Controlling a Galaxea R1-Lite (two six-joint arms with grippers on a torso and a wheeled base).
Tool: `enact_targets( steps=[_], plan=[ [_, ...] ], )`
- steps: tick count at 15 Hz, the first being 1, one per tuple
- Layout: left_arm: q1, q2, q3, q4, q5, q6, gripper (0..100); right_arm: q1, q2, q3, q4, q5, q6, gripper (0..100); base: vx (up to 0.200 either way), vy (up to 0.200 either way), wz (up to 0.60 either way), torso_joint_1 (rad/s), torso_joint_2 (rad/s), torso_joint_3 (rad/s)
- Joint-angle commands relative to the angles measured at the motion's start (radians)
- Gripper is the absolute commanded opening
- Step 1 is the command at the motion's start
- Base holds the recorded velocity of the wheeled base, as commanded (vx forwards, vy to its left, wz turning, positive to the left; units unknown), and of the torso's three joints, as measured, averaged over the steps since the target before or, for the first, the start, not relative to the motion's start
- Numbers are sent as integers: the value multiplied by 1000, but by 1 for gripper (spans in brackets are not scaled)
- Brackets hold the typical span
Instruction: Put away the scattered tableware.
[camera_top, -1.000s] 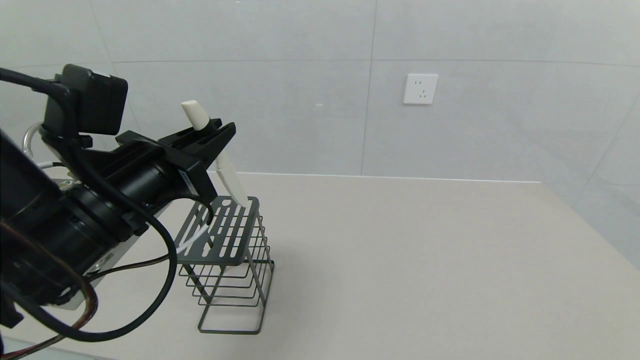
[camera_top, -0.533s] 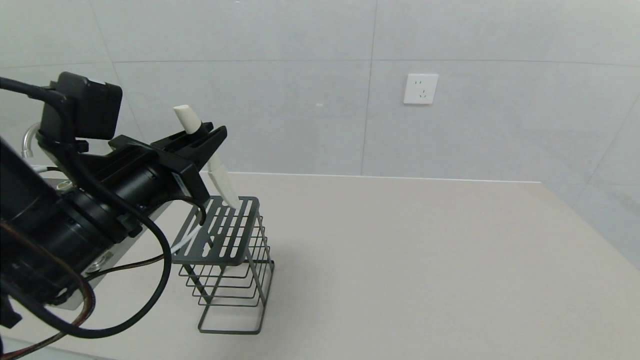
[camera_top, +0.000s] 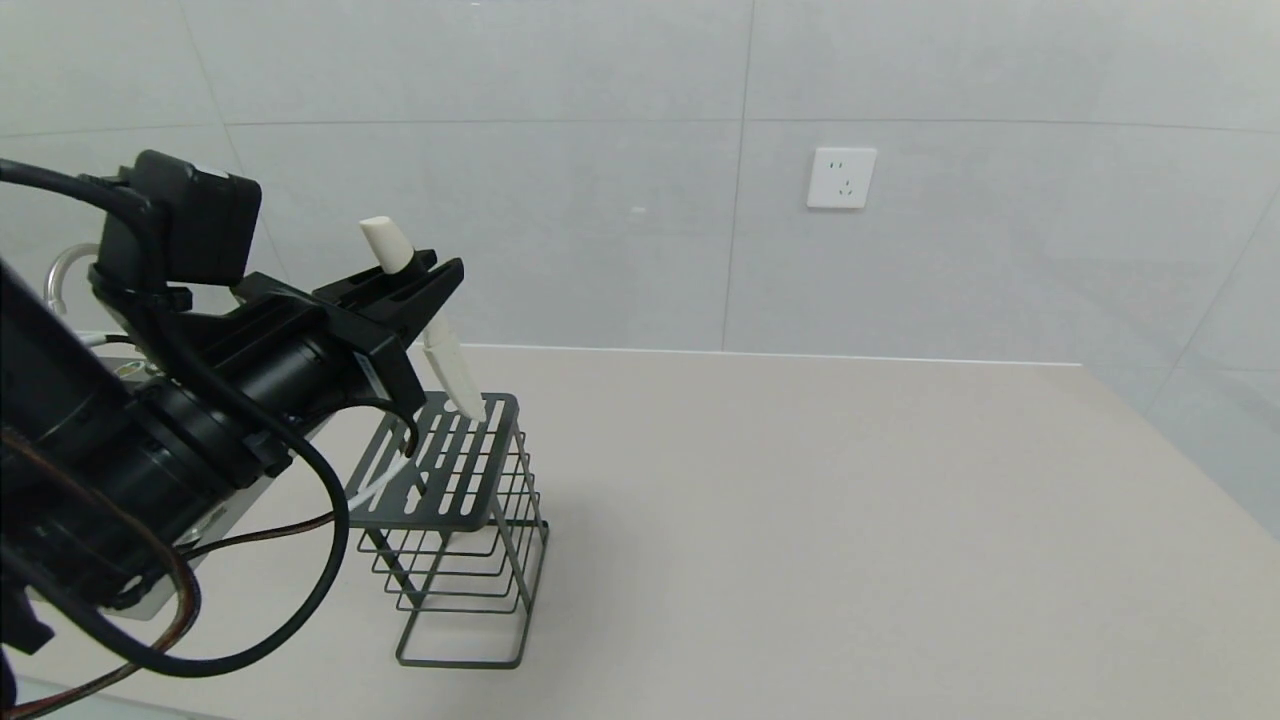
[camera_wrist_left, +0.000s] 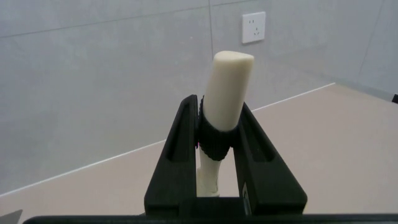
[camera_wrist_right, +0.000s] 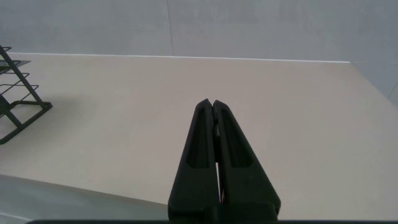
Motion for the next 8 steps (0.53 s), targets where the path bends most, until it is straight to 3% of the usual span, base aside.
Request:
enact_targets(
  steps=[1,8],
  plan=[
    [1,6,-2,0,0,0,0,1,3,0,-1,1,0,0,0,0,0,0,0,0],
    [0,31,-8,0,-1,2,0,0,3,0,-1,-1,0,0,0,0,0,0,0,0]
  ],
)
